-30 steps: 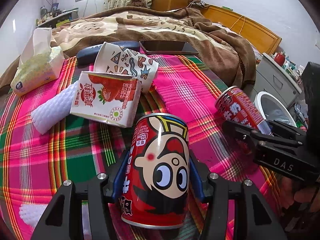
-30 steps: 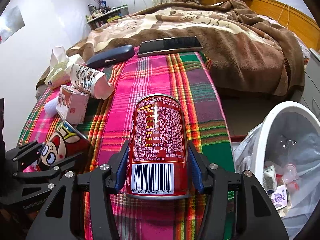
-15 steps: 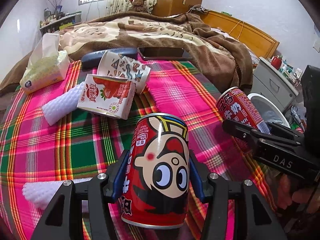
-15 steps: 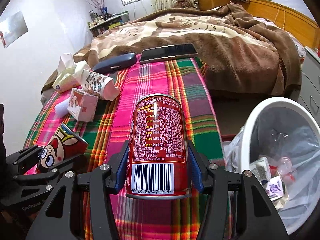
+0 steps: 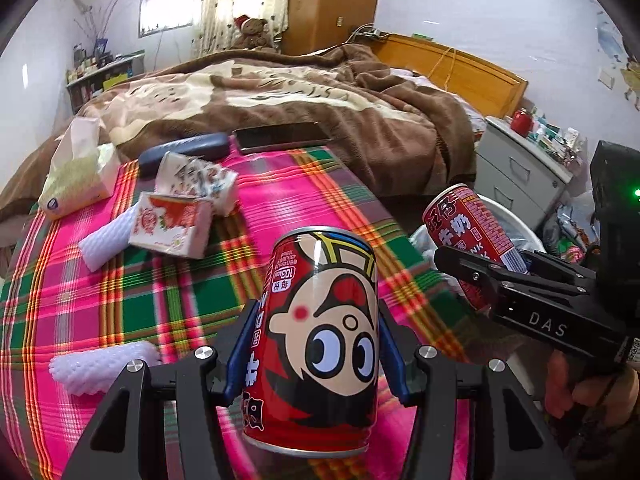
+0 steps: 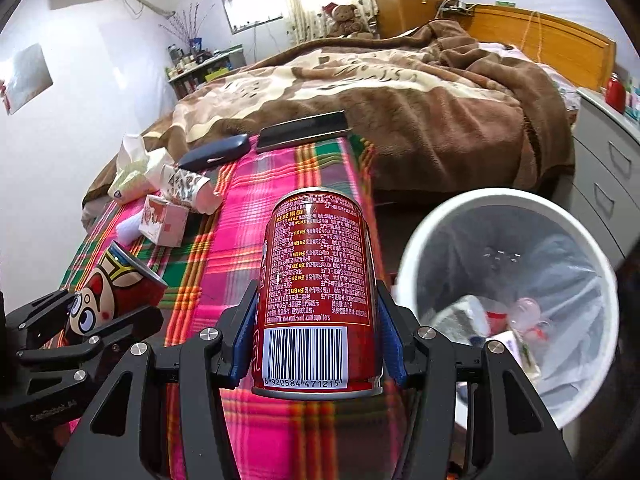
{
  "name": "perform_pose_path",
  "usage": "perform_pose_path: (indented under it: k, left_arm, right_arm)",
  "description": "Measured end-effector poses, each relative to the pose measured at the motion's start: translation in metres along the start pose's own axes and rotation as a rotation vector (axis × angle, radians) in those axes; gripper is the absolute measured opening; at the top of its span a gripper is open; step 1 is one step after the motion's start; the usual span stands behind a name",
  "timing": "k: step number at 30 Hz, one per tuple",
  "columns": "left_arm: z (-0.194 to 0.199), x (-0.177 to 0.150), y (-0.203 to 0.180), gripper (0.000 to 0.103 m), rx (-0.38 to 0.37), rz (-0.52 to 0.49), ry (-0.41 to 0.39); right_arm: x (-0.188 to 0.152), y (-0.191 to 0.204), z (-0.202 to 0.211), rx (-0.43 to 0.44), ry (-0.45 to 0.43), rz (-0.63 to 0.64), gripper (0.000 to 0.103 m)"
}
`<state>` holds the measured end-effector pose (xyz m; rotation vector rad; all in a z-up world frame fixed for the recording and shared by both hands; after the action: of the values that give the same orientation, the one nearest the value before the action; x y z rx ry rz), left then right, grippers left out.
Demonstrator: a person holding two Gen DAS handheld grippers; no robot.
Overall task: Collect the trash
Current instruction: 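Carry both red cans over the white bin and release them inside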
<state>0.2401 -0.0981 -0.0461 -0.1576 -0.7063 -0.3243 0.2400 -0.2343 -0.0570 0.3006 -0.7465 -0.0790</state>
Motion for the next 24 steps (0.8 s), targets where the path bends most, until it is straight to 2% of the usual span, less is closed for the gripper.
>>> perform_pose_path:
  k: [12,24]
  left_arm:
    - [0.01,0.006,-0.074,0.055,-0.073,-0.063,-0.02]
    - [-0.009,0.013,-0.144,0.055,-0.145,-0.119,0.005]
  right_arm:
    - [-0.007,-0.055,0.036,-0.071,-0.048,-0.068,0.054]
    - [-0.015,-0.111,0.054,-0.146,-0.056,-0.147,0.054]
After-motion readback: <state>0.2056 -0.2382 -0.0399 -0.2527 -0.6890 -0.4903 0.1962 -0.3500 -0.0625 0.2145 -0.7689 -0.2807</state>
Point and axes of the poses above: each gripper's, at about its wrist camera, not at the fingertips, and z roughly against the way its jaws point, y to its left, x to its top, the point moved 8 cm from there along -z, roughly the way its jaws point, and after that the axes turned 7 degrees about x, right-handed, at the moved point
